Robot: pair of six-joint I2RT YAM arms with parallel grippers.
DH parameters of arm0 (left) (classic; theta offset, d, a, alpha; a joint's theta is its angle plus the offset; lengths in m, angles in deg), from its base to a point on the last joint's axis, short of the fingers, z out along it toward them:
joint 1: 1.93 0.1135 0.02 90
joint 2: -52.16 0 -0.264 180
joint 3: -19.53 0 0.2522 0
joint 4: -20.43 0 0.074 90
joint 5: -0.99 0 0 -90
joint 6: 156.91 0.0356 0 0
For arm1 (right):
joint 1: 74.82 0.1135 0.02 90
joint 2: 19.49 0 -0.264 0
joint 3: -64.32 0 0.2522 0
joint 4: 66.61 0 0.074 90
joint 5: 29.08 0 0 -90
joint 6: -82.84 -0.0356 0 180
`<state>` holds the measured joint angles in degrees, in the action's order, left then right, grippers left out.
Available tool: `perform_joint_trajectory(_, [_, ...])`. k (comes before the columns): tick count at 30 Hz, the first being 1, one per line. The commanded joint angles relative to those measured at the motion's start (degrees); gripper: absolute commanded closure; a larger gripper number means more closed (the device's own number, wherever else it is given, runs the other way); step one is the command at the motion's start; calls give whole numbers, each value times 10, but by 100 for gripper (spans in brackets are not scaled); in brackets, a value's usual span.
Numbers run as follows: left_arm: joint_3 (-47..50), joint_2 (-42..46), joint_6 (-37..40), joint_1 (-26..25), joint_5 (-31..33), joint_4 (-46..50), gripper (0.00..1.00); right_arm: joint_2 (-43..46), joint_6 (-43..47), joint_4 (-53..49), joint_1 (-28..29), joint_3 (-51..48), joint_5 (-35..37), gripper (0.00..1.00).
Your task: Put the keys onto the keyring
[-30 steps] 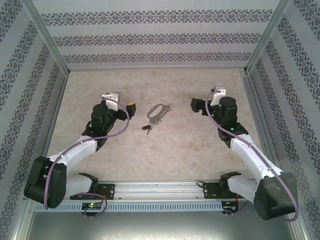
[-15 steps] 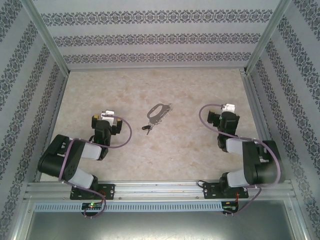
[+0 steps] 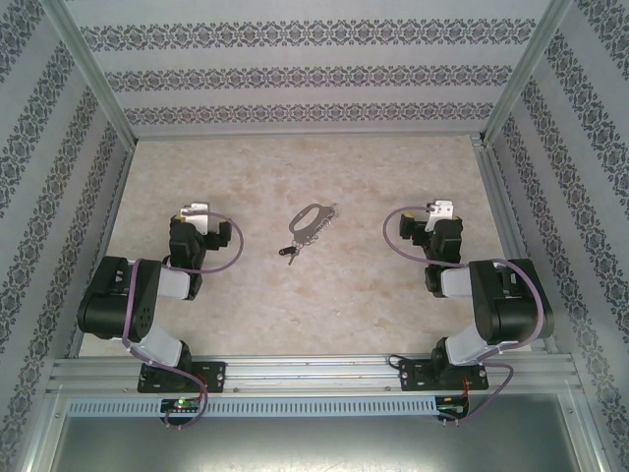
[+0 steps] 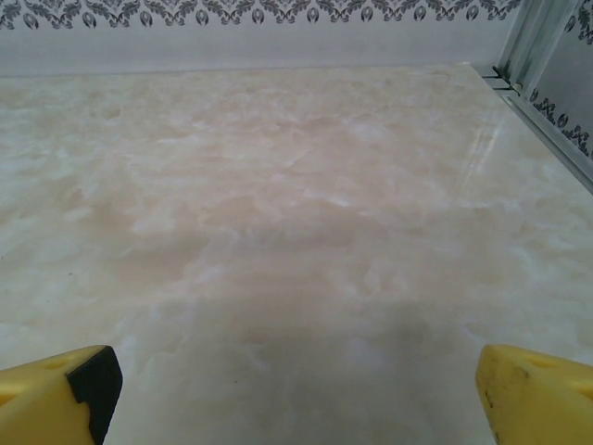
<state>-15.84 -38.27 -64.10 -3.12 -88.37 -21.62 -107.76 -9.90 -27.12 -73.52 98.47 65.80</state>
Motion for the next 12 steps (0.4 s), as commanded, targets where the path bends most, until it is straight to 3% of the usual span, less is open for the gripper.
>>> perform_joint_trajectory(1, [-14,-1,-30,15,-26,48,0,7,9,17,8,6,14,2])
perform_joint_trajectory(12, [-16,-3,-29,17,-29,48,0,6,9,13,1,11,-18,2])
